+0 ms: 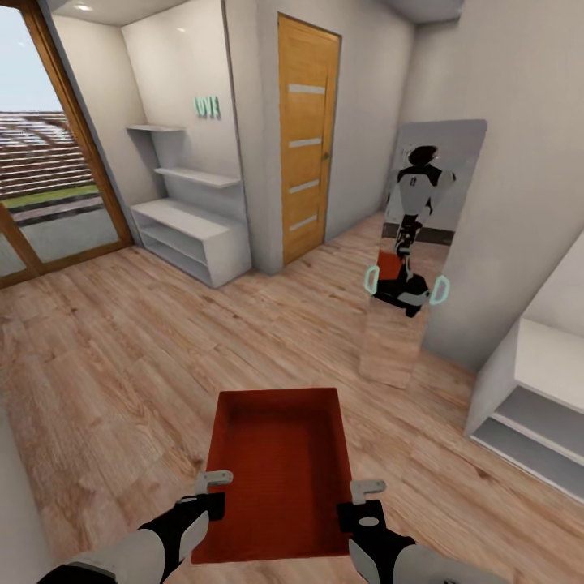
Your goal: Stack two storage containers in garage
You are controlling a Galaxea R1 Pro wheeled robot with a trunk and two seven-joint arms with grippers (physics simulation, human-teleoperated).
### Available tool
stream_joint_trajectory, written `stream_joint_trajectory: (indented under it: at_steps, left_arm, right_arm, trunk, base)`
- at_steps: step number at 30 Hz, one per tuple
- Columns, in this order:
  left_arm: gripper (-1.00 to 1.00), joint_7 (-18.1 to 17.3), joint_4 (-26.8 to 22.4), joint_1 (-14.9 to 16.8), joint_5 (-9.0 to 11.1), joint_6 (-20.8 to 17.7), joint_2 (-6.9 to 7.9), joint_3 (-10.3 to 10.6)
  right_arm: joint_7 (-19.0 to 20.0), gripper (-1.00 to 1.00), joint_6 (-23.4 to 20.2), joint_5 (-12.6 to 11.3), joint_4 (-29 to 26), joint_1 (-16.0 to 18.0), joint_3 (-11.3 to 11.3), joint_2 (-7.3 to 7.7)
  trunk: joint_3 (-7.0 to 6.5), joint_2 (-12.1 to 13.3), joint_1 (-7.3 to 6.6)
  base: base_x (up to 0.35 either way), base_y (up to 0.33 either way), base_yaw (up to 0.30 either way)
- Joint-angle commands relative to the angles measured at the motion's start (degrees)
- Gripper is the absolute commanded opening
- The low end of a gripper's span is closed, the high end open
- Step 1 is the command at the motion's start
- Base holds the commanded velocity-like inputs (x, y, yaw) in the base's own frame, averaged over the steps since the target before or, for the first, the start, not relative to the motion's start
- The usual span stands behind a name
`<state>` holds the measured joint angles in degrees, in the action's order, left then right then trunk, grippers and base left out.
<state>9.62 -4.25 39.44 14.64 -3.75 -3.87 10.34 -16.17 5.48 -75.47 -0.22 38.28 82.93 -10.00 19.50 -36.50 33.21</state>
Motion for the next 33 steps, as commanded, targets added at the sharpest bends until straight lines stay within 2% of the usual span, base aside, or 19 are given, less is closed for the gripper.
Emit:
stream_joint_trajectory:
  at_steps: [1, 18, 33]
  left_arm:
    - [-1.00, 0.76, -0.04, 0.02, 2.06, -0.47, 0.65, -4.10]
    - [-1.00, 0.76, -0.05, 0.02, 2.06, -0.47, 0.63, -4.12]
    - [-1.00, 0.76, -0.04, 0.02, 2.07, -0.47, 0.64, -4.10]
  right_arm:
    - [-0.80, -1.00, 1.29, 0.41, -0.04, 0.01, -0.67, 0.06]
    - [-0.79, -1.00, 1.29, 0.41, -0.04, 0.01, -0.67, 0.06]
    - [-0.82, -1.00, 1.29, 0.41, -0.04, 0.04, -0.67, 0.06]
  trunk:
    - [0.08, -0.06, 0.05]
    - [0.08, -0.06, 0.05]
    - [0.08, -0.06, 0.05]
  base:
    - [0.323, 0.000, 0.003]
    - [0.323, 0.000, 0.004]
    - [0.323, 0.000, 0.232]
